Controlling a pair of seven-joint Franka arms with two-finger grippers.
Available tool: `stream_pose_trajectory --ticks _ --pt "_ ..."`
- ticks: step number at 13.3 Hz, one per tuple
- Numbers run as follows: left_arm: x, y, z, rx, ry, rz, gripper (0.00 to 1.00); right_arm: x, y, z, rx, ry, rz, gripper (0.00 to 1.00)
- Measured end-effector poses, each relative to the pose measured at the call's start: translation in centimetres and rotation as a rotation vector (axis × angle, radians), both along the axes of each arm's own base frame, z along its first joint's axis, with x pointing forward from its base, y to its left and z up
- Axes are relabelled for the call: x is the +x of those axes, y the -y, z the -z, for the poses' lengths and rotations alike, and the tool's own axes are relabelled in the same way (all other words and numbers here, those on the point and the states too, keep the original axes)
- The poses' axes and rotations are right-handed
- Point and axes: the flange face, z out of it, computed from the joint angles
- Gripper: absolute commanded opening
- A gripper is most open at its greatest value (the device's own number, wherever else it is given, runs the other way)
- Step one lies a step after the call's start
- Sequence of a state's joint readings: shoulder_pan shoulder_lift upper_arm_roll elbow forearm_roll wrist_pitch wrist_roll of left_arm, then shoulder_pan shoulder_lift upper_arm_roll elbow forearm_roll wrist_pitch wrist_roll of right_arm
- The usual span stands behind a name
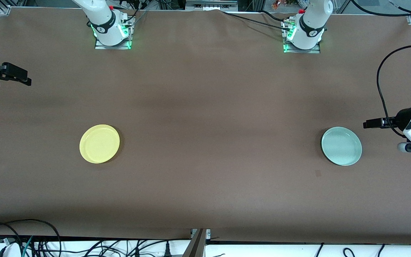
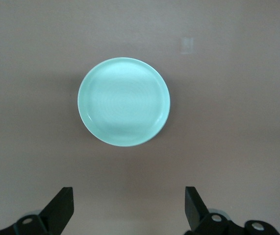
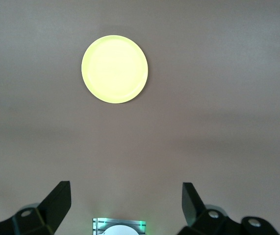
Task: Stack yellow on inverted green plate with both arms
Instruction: 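Move the left gripper to the green plate while the right gripper nears the yellow plate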
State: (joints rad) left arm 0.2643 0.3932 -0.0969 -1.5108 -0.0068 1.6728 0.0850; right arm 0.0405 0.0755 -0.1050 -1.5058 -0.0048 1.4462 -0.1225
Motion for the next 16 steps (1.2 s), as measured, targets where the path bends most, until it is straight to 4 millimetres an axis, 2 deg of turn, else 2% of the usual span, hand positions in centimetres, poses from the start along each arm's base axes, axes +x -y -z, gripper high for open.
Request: stream_pose_trajectory --ticks 6,8,11,14,16 --pt "0.2 -2.5 8.3 0.024 0.033 -0.027 1.0 0.1 -0.1 0.1 0.0 -0.002 -0.003 1.0" --pt "0.1 -4.1 10.3 0.029 0.033 -0.047 1.0 0.2 -0.1 0.3 0.0 -0.006 -0.003 1.0" --pt "-0.6 -5.2 12.7 0.018 -0.007 -0.068 1.0 0.3 -0.1 0.7 0.0 -0.012 -0.001 1.0" --pt "-1.7 -7.3 15.7 0.005 -0.053 -0.1 1.0 1.0 -0.1 2.1 -0.002 -0.037 -0.001 1.0" --pt "-1.9 -7.8 17.1 0.002 -0.061 -0.107 1.0 1.4 0.1 2.8 -0.009 -0.043 0.0 1.0"
